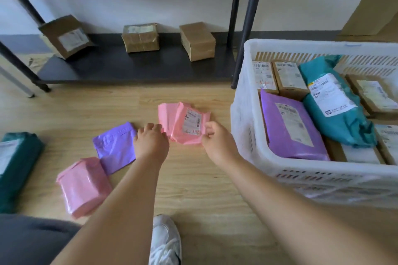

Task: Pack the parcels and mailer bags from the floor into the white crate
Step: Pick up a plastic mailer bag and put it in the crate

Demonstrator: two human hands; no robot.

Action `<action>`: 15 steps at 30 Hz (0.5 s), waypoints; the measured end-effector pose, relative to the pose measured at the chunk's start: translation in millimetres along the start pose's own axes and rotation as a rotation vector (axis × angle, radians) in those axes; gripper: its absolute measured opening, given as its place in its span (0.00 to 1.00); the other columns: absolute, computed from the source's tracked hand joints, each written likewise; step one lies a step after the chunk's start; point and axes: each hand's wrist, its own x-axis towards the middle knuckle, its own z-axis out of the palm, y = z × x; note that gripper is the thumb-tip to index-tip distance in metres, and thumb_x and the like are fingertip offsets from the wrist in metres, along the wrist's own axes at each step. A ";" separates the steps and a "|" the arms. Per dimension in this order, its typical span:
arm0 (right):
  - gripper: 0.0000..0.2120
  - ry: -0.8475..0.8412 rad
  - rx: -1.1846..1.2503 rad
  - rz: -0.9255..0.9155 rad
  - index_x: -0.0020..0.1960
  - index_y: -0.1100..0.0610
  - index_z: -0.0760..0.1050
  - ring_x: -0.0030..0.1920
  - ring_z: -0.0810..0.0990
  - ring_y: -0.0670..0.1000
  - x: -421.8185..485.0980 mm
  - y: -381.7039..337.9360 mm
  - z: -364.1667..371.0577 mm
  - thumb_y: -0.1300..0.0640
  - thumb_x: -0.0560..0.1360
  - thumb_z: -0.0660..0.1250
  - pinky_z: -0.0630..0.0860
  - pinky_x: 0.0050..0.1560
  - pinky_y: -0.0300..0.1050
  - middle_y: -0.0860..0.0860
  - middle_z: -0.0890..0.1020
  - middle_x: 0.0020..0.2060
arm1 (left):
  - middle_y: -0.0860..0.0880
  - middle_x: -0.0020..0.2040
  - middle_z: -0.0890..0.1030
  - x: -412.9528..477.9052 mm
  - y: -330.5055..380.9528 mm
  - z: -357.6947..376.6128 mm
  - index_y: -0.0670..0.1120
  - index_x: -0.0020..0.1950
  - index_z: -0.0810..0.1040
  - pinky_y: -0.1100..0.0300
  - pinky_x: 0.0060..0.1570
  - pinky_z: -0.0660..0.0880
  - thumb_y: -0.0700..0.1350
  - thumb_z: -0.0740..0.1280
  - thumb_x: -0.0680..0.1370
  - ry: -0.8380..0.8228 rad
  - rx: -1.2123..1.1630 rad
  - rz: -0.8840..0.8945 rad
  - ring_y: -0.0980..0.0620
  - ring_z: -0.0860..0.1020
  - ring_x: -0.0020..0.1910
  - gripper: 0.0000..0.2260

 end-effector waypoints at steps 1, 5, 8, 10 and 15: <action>0.17 -0.016 -0.010 0.053 0.67 0.52 0.72 0.56 0.79 0.52 6.8 7.4 11.5 0.58 0.78 0.62 0.76 0.48 0.43 0.51 0.79 0.60 | 0.45 0.67 0.72 2.4 -7.1 8.9 0.47 0.68 0.74 0.51 0.63 0.66 0.46 0.59 0.80 -0.026 -0.014 -0.018 0.42 0.68 0.66 0.16; 0.14 -0.043 -0.089 0.200 0.64 0.52 0.73 0.48 0.79 0.50 34.2 34.0 38.3 0.56 0.80 0.61 0.69 0.33 0.38 0.49 0.81 0.57 | 0.46 0.69 0.71 13.1 -20.6 44.1 0.48 0.70 0.72 0.50 0.64 0.67 0.46 0.60 0.80 -0.106 -0.100 -0.064 0.43 0.68 0.67 0.18; 0.12 -0.047 -0.107 0.333 0.62 0.53 0.73 0.44 0.75 0.50 54.7 48.4 49.8 0.54 0.79 0.62 0.69 0.37 0.40 0.50 0.81 0.56 | 0.47 0.69 0.72 24.6 -19.8 67.9 0.48 0.71 0.71 0.50 0.65 0.68 0.44 0.61 0.79 -0.128 -0.156 -0.076 0.42 0.69 0.67 0.19; 0.16 -0.052 -0.112 0.402 0.67 0.54 0.71 0.46 0.74 0.50 67.8 55.7 56.3 0.54 0.80 0.63 0.69 0.41 0.41 0.51 0.79 0.58 | 0.47 0.69 0.72 34.4 -14.7 80.1 0.48 0.71 0.71 0.51 0.65 0.68 0.44 0.61 0.79 -0.130 -0.169 -0.073 0.42 0.69 0.66 0.19; 0.18 -0.079 -0.168 0.445 0.70 0.54 0.68 0.57 0.79 0.56 92.2 63.9 76.9 0.57 0.81 0.59 0.72 0.47 0.44 0.53 0.78 0.61 | 0.47 0.69 0.71 54.8 4.8 99.5 0.48 0.71 0.70 0.51 0.62 0.67 0.43 0.60 0.79 -0.093 -0.178 -0.078 0.43 0.67 0.67 0.19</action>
